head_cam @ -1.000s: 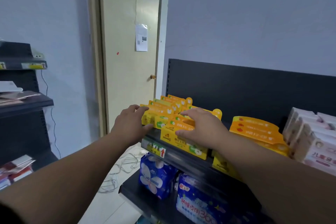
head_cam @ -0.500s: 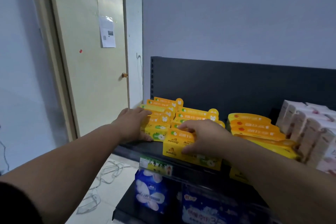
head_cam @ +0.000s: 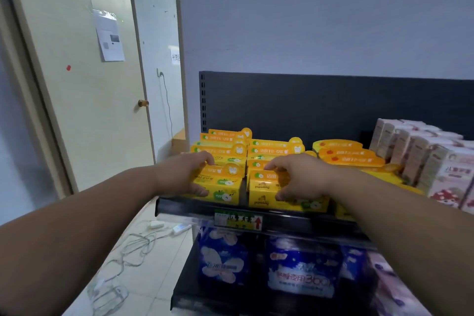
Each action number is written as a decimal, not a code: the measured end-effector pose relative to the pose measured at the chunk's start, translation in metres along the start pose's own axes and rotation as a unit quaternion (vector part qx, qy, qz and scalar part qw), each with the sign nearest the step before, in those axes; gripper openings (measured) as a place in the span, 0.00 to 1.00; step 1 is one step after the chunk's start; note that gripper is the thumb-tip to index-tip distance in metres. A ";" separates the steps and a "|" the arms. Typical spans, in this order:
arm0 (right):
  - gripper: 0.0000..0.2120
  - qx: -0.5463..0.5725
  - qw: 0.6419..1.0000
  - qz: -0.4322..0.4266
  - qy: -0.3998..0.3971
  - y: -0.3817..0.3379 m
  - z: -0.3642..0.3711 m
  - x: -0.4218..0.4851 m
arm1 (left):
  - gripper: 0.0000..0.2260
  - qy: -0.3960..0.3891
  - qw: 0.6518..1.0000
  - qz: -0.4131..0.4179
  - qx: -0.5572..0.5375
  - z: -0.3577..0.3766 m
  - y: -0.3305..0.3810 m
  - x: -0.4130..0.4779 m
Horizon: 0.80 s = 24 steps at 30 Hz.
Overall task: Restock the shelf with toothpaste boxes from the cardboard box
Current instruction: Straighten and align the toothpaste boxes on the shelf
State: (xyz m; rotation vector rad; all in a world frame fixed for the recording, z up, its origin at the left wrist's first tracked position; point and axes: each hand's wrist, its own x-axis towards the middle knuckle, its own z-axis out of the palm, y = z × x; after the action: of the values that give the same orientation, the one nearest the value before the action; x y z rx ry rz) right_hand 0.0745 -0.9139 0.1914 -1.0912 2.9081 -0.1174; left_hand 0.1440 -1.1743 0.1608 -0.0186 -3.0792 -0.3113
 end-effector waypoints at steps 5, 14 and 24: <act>0.33 0.006 1.000 0.000 0.002 -0.008 0.002 -0.001 | 0.27 -0.002 0.999 0.013 0.030 -0.004 -0.003 -0.005; 0.19 0.092 0.989 0.026 0.116 0.004 -0.011 0.012 | 0.22 0.093 0.994 0.012 -0.063 -0.017 0.003 0.015; 0.14 0.038 0.998 0.046 0.024 0.023 -0.002 0.047 | 0.18 0.082 0.995 -0.050 0.031 -0.005 0.013 0.078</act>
State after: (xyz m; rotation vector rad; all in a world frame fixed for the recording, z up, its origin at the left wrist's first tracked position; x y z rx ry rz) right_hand 0.0243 -0.9274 0.1910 -0.9556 2.9618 -0.2534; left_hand 0.0664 -1.1621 0.1723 0.1549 -2.9298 -0.2094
